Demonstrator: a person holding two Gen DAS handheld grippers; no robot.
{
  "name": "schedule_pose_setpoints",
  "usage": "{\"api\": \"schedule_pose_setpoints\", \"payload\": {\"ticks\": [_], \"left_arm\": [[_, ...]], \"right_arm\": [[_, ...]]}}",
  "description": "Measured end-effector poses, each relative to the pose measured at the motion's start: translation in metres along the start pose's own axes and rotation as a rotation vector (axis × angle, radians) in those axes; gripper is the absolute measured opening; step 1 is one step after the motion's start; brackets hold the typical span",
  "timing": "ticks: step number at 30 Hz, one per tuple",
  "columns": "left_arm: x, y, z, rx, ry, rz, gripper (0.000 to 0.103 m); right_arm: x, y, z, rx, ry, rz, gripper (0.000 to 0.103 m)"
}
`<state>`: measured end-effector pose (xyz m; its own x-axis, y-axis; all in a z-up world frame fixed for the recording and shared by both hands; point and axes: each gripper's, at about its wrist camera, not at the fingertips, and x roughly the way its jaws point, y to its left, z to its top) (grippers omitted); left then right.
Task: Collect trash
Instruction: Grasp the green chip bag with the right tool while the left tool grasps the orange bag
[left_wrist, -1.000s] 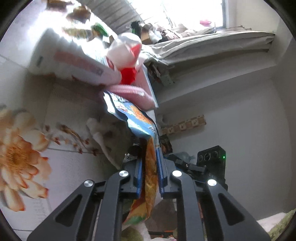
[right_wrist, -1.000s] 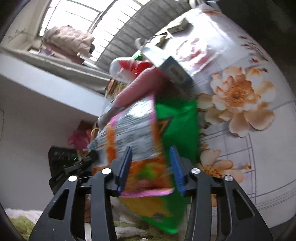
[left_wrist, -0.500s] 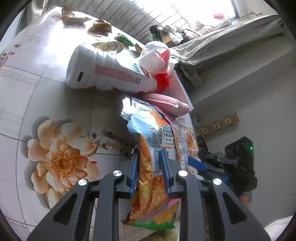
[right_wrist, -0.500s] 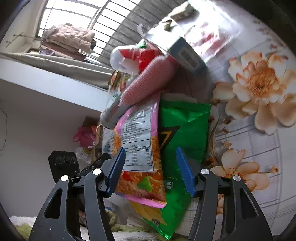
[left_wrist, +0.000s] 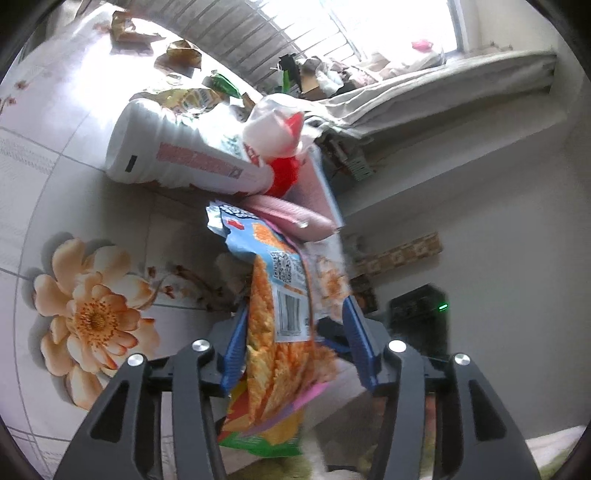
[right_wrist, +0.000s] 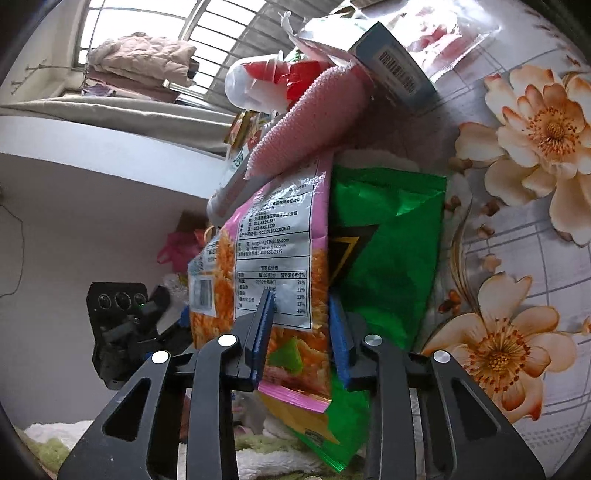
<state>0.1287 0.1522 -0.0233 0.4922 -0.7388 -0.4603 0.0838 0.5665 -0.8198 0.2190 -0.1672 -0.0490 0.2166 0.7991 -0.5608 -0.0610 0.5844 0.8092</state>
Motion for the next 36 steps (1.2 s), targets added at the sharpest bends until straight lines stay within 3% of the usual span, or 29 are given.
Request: {"api": "schedule_pose_setpoints", "payload": {"ticks": [4, 9, 14, 22, 24, 29, 32, 33, 36], "left_arm": [[-0.010, 0.012, 0.003, -0.104, -0.022, -0.094, 0.063], [-0.013, 0.021, 0.001, -0.137, -0.030, -0.045, 0.072], [-0.015, 0.029, 0.000, -0.152, -0.013, -0.031, 0.074], [-0.019, 0.026, 0.005, -0.179, -0.010, -0.242, 0.073], [-0.015, 0.021, 0.006, -0.160, 0.004, -0.244, 0.066], [0.003, 0.014, 0.005, -0.105, 0.065, -0.150, 0.046], [0.016, 0.016, 0.002, -0.109, 0.094, -0.114, 0.027], [0.019, 0.019, 0.002, -0.121, 0.104, -0.105, 0.019], [0.021, 0.028, 0.000, -0.157, 0.089, -0.128, 0.014]], "right_arm": [[-0.003, -0.009, 0.000, 0.026, 0.006, 0.050, 0.026], [-0.002, -0.014, 0.001, 0.043, 0.017, 0.083, 0.026], [0.001, -0.015, 0.001, 0.054, 0.029, 0.084, 0.026], [-0.004, -0.008, 0.003, 0.047, 0.030, 0.087, 0.026], [-0.003, -0.006, 0.002, 0.045, 0.029, 0.089, 0.026], [-0.004, -0.002, 0.000, 0.033, 0.031, 0.111, 0.026], [-0.004, 0.002, -0.002, 0.019, 0.033, 0.097, 0.027], [-0.005, 0.003, -0.003, 0.017, 0.032, 0.087, 0.028], [-0.014, 0.004, -0.009, 0.013, 0.015, 0.042, 0.042]]}}
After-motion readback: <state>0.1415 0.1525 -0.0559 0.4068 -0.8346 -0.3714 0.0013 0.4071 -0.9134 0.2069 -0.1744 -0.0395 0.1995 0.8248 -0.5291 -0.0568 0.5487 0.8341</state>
